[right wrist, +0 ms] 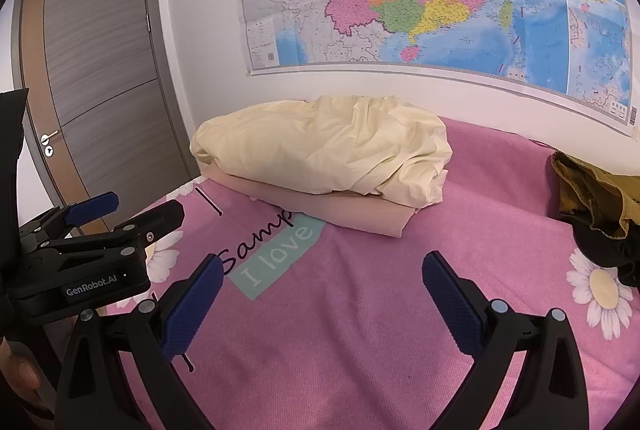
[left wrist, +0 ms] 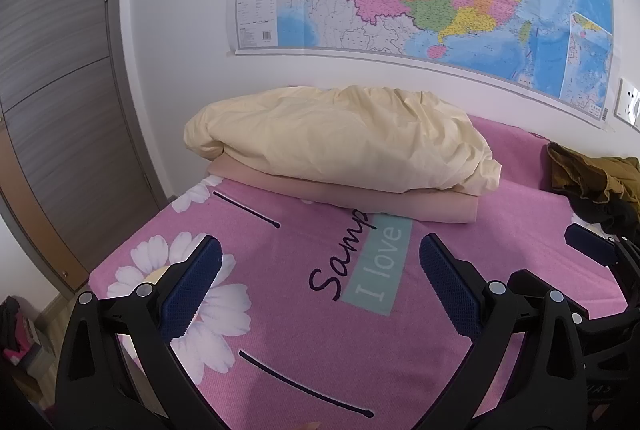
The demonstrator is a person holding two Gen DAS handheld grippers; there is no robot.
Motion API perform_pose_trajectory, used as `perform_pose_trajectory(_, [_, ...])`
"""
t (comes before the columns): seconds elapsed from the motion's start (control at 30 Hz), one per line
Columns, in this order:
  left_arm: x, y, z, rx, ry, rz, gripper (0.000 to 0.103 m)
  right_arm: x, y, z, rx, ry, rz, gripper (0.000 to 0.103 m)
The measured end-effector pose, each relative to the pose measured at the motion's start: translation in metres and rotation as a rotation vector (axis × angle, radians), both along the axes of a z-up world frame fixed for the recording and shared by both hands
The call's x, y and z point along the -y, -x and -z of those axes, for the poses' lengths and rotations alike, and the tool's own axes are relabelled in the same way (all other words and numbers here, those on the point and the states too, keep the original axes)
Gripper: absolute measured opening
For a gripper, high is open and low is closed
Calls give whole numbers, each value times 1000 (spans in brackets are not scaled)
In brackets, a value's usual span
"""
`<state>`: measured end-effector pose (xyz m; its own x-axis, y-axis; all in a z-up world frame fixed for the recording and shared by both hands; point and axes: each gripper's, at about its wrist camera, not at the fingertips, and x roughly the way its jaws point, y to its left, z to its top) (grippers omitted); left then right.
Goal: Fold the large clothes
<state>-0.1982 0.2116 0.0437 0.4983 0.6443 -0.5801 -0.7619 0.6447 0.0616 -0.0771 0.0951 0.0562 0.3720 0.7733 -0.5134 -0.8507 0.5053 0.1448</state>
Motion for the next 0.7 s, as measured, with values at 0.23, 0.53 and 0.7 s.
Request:
perform_pose_trajectory(0.23, [-1,-1,0,0,-8,1,98,-3,0,1,1,-4,-6,97])
perform_pose_trajectory(0.53, [4,-1,-2,21,-59,7,97,-2,1,2,-3,-3,0,97])
perform_pose_trajectory(0.7, [7,-2,0,12,-41,14,98,0,2,3,-5,-3,1,97])
